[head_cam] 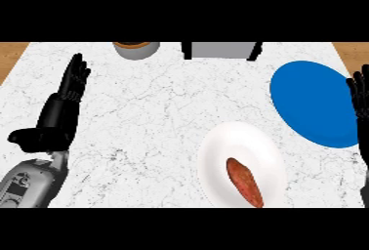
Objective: Pick the sweet potato from the plate and place it in the plate
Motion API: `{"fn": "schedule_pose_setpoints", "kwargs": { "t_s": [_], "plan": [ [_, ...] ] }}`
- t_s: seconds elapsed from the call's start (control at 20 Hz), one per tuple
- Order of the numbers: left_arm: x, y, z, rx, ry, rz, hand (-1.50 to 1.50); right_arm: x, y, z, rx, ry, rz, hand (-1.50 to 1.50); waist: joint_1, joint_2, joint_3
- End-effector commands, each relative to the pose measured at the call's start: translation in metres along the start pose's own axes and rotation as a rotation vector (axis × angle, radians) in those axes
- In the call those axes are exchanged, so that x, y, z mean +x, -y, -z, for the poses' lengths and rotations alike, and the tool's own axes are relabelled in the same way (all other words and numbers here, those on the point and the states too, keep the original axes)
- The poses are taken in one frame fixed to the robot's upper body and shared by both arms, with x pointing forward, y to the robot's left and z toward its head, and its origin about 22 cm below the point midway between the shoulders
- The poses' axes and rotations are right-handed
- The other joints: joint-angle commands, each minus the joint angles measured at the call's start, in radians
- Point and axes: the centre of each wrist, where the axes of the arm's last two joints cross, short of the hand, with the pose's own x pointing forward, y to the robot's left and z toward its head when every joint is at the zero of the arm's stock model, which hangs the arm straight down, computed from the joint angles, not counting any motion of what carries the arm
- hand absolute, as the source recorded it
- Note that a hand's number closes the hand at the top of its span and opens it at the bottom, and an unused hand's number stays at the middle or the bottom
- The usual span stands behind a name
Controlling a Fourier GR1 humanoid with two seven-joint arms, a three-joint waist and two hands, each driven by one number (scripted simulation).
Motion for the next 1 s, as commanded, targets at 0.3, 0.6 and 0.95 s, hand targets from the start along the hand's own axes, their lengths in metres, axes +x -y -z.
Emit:
{"fn": "schedule_pose_setpoints", "kwargs": {
  "t_s": [0.3, 0.6, 0.95],
  "plan": [
    [-0.072, 0.032, -0.063, -0.096, -0.537, -0.148, 0.0, 0.064, 0.014, 0.065, 0.527, 0.202, -0.397, 1.5, 0.071, 0.03, 0.001],
    [-0.088, 0.033, -0.084, -0.103, -0.671, -0.223, 0.0, -0.05, -0.014, 0.064, 0.347, 0.067, 0.205, -1.5, 0.03, 0.011, 0.029],
    [-0.102, 0.012, -0.087, -0.074, -0.678, -0.211, 0.0, -0.05, 0.001, 0.068, 0.565, 0.085, 0.107, -1.5, -0.003, 0.0, 0.027]
  ]
}}
